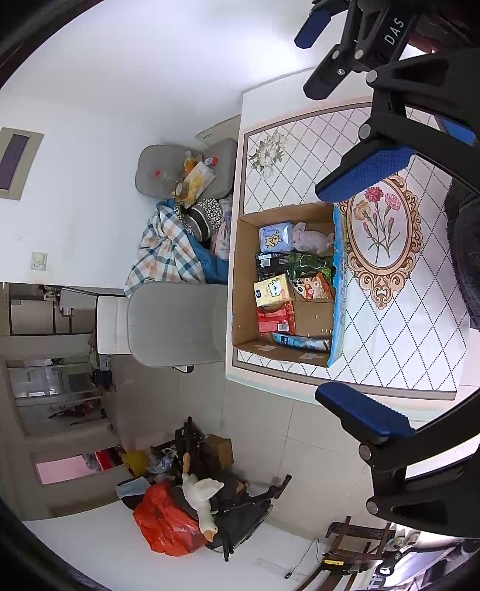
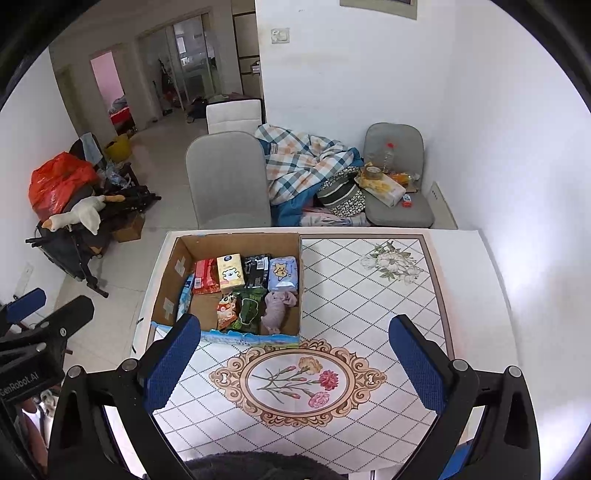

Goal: Organize soft objects

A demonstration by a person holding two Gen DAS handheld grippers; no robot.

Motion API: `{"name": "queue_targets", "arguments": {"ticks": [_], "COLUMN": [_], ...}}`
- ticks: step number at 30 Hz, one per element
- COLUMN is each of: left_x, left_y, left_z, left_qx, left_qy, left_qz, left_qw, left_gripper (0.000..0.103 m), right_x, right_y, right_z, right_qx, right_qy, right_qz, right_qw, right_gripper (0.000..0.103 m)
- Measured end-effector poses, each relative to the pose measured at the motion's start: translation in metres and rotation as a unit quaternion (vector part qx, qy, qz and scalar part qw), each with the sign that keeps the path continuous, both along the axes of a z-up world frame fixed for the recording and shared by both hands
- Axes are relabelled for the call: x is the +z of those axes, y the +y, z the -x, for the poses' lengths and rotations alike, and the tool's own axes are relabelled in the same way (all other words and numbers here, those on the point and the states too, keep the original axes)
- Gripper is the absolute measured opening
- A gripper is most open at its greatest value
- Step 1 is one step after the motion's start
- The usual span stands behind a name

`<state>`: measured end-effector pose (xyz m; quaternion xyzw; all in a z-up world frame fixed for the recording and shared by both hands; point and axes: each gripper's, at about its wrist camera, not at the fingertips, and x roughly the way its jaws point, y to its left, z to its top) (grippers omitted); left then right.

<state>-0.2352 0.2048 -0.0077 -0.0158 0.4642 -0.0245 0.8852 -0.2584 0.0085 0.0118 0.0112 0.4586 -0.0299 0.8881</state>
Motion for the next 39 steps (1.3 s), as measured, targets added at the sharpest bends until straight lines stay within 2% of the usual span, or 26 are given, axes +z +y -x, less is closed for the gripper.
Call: {"name": "queue_targets", "arguments": {"ticks": [39], "left_x": [-0.0012], "left_y": [0.0044], "left_z": [-0.0041], "left_qx": [0.015], "left_qy": [-0.009], "left_qz": [-0.003], "left_qw": [0.9999], "left_gripper": [0.1], "right_x": [0.0054], "right_y": [0.0016], "right_z": [-0.0048], "right_qx": [-0.009], "right_qy": [-0.008], "right_qz": [0.01], "right_qw": [1.0], "right_gripper": [0.103]}}
